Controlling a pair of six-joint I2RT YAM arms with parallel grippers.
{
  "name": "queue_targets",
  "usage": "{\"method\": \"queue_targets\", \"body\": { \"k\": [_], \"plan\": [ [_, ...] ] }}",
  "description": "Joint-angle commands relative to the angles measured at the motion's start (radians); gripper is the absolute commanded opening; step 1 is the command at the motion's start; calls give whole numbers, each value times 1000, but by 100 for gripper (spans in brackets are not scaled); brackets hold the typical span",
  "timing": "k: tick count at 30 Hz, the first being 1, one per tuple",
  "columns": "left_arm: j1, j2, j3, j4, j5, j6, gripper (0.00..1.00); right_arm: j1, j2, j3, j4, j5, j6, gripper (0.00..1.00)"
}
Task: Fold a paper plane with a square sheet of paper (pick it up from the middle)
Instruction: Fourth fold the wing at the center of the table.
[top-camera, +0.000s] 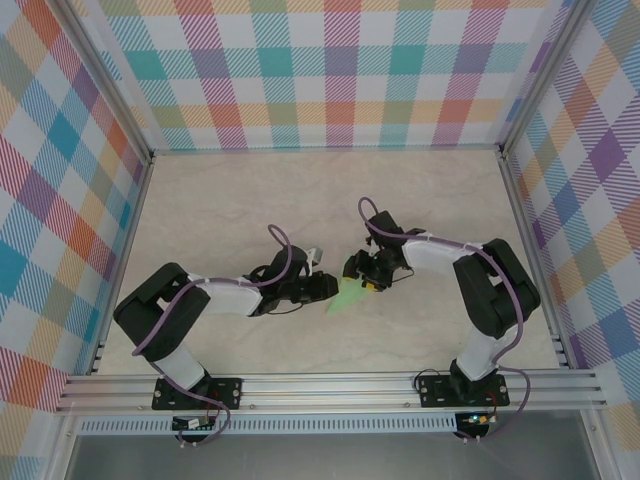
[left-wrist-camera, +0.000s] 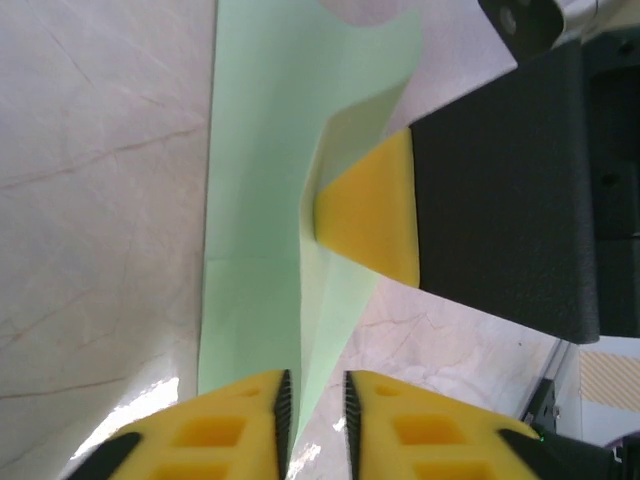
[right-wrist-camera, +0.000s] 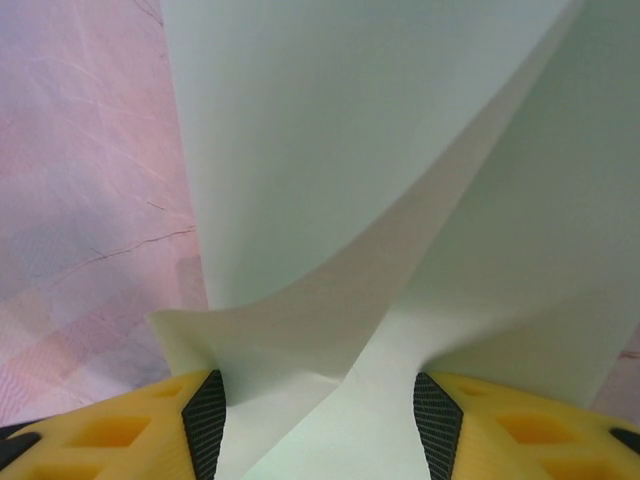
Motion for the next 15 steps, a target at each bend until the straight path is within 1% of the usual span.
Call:
{"method": "queue_targets", "body": {
  "k": [1, 5, 8, 15],
  "plan": [
    [11, 32, 36, 17, 75, -10, 17, 9, 64, 10, -79, 80, -45, 58],
    [12, 25, 34, 19, 54, -8, 11, 16, 93, 42, -123, 106, -48, 59],
    [13, 14, 38, 7, 44, 2, 11, 20, 115, 62, -150, 123, -42, 59],
    [13, 71, 66, -2, 87, 1, 10, 20, 153, 81, -179, 140, -12, 60]
  ]
}}
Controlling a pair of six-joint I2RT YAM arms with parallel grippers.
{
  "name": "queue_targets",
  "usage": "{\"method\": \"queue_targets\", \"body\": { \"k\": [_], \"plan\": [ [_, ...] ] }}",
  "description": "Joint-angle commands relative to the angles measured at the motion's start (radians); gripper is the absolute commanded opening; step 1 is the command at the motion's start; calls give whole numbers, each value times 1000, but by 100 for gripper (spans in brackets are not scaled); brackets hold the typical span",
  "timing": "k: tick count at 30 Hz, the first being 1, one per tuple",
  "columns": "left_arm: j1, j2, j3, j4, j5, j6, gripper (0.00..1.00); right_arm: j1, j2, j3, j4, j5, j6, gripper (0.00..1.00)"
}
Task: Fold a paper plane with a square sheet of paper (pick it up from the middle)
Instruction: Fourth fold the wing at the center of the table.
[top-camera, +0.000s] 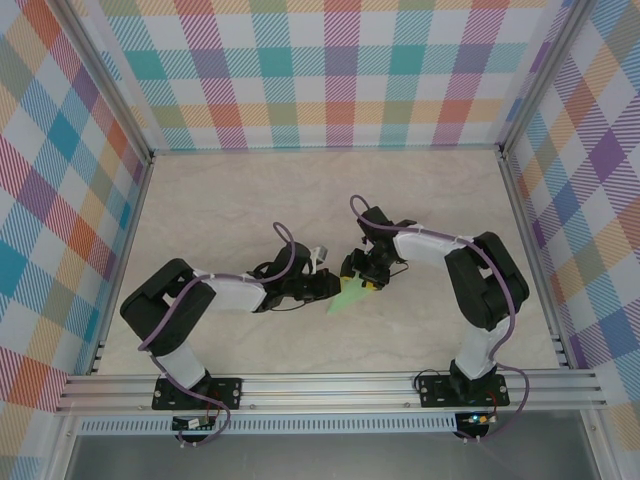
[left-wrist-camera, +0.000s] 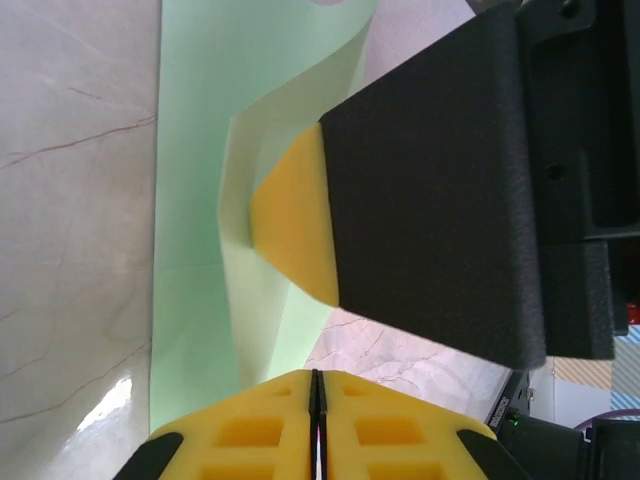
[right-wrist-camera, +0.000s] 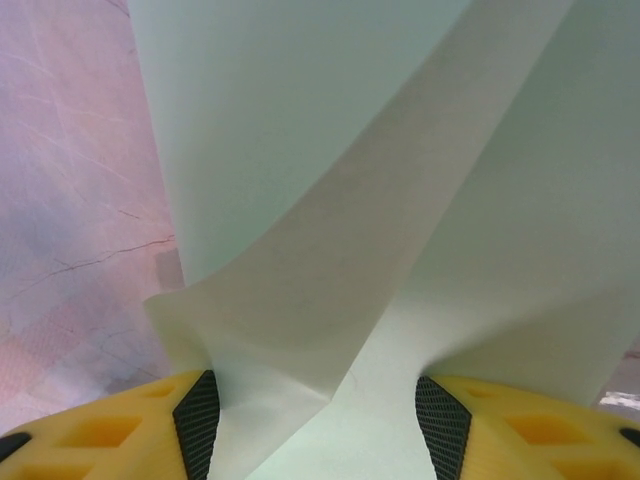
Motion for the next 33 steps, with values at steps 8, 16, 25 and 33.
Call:
{"method": "queue_targets", "body": {
  "k": [8, 16, 25, 33],
  "plan": [
    [9, 60, 44, -71, -4, 22, 8, 6, 99, -25, -60, 118, 6, 62],
    [11, 66, 46, -108, -26, 36, 6, 6, 96, -30, -49, 122, 15, 56],
    [13, 74, 61, -123, -25, 42, 6, 7, 126, -15, -91, 160, 50, 50],
    [15, 74, 56, -132, -28, 46, 6, 6, 148, -4, -108, 163, 75, 47]
  ]
}}
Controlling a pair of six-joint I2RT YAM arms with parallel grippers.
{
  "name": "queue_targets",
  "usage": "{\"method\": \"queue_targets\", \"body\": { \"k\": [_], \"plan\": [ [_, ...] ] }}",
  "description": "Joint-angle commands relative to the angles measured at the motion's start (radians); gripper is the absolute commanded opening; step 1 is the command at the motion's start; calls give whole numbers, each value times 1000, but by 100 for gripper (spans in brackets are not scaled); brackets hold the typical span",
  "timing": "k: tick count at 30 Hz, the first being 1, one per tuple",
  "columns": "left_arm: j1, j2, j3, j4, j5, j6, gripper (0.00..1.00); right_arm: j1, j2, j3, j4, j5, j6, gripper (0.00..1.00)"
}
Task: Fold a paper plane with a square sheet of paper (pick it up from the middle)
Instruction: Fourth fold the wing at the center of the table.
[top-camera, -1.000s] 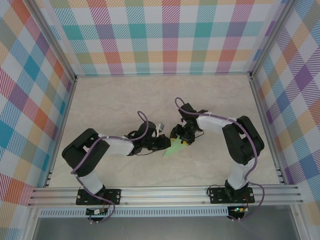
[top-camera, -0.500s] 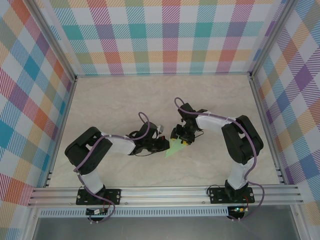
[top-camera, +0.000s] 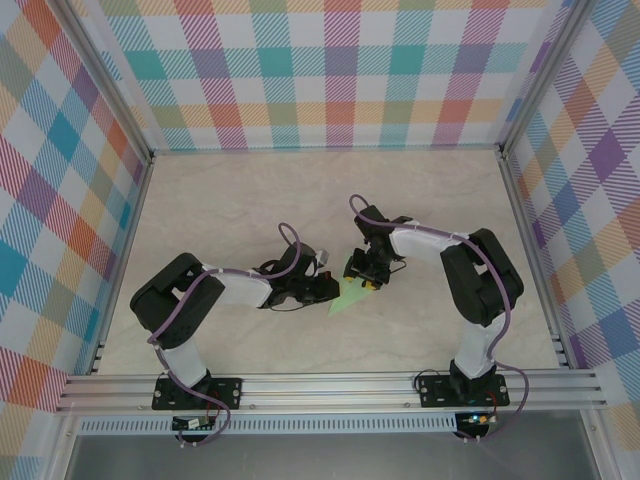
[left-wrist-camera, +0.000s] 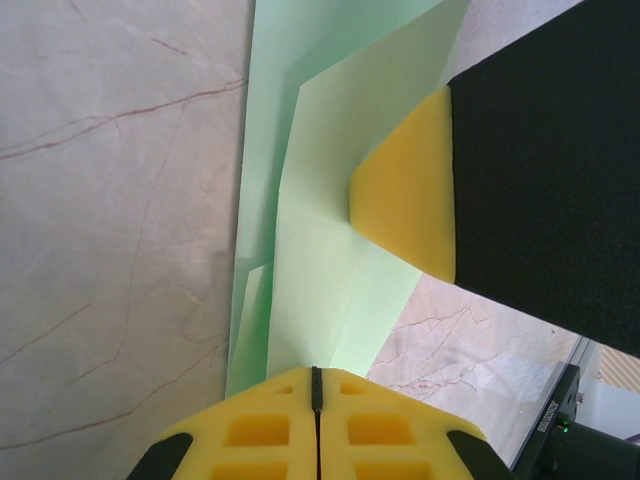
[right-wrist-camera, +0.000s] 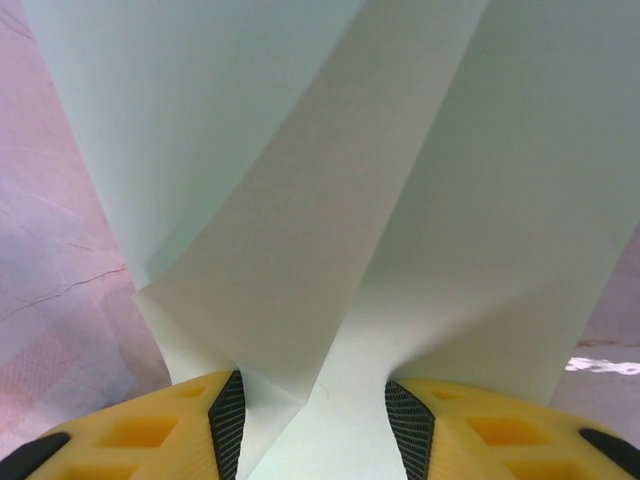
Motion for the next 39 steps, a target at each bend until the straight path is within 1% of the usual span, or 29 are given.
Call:
{"method": "queue_targets", "body": {
  "k": [1, 7, 12, 18, 25, 30, 39],
  "plan": [
    [15, 18, 10, -27, -15, 19, 6, 2, 111, -54, -33, 115, 15, 47],
    [16, 18, 9, -37, -12, 21, 6, 2, 128, -43, -45, 113, 14, 45],
    [19, 14, 4, -34, -4, 17, 6, 2, 146, -29, -54, 105, -2, 46],
    [40, -32, -12, -15, 6, -1, 7, 2, 170, -20, -56, 101, -18, 48],
    [62, -98, -26, -21, -21, -13, 9, 2, 202, 5, -64, 98, -31, 49],
    [62, -88, -25, 26, 22, -26, 10, 3, 218, 15, -68, 100, -36, 51],
    [61, -63, -17, 31, 45, -30, 10, 3, 225, 18, -60, 94, -40, 52]
  ]
}}
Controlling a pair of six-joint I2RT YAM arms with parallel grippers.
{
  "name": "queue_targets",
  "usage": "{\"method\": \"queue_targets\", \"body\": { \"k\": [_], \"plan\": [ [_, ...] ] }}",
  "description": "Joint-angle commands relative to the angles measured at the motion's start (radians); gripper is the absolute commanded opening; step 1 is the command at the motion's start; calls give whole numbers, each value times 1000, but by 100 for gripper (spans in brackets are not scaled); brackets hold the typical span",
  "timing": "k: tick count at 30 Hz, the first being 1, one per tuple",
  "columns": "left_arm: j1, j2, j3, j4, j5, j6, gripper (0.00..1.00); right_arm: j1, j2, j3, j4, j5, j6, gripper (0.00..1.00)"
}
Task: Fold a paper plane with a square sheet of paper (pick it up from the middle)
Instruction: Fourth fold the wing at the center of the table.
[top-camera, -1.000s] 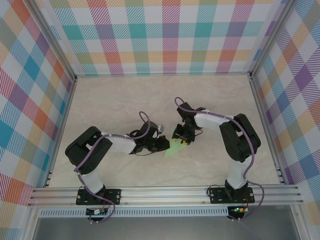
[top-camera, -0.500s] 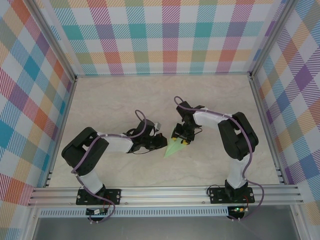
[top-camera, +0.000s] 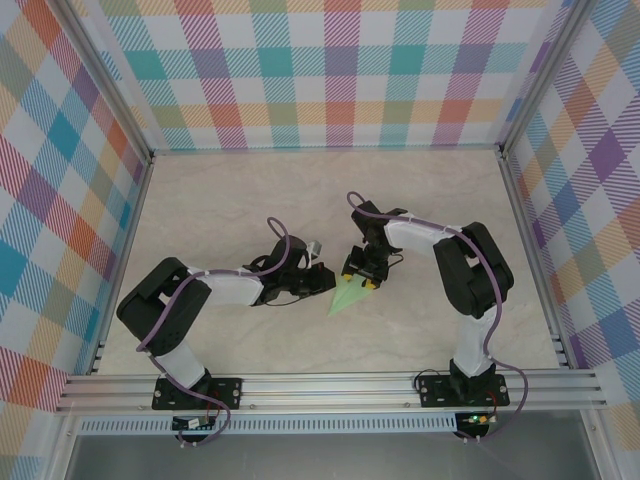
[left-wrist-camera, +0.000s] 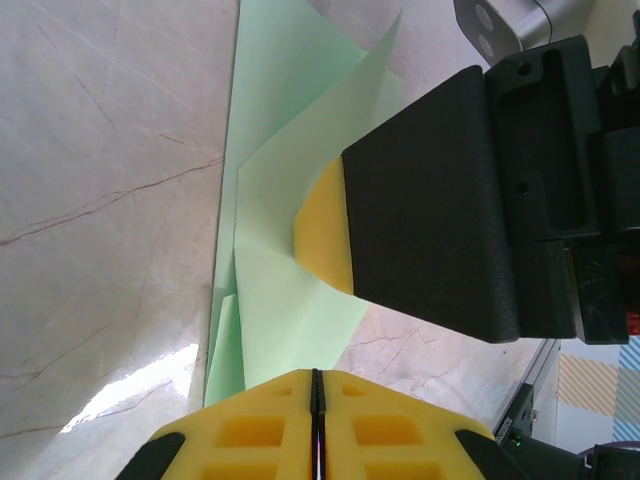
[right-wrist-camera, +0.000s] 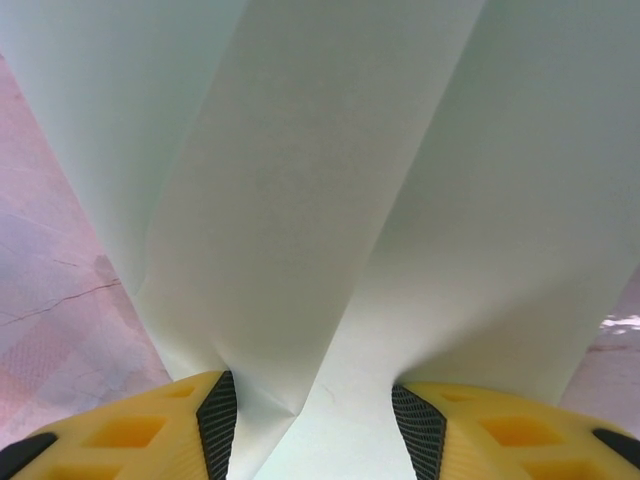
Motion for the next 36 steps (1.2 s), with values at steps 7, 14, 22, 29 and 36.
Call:
{"method": "queue_targets", "body": {
  "k": [7, 14, 22, 29, 36],
  "plan": [
    [11, 46, 2, 67, 79, -19, 9, 5, 152, -69, 43, 122, -29, 55],
    [0, 82, 17, 85, 105, -24, 9, 5, 162, -64, 40, 122, -17, 57],
    [-5, 117, 32, 89, 100, -26, 9, 4, 167, -65, 42, 118, -9, 57],
    [-5, 124, 50, 10, 47, 1, 7, 5, 172, -65, 41, 118, -7, 57],
    [-5, 141, 58, -13, 43, 7, 7, 5, 173, -68, 41, 118, -6, 57]
  ]
}}
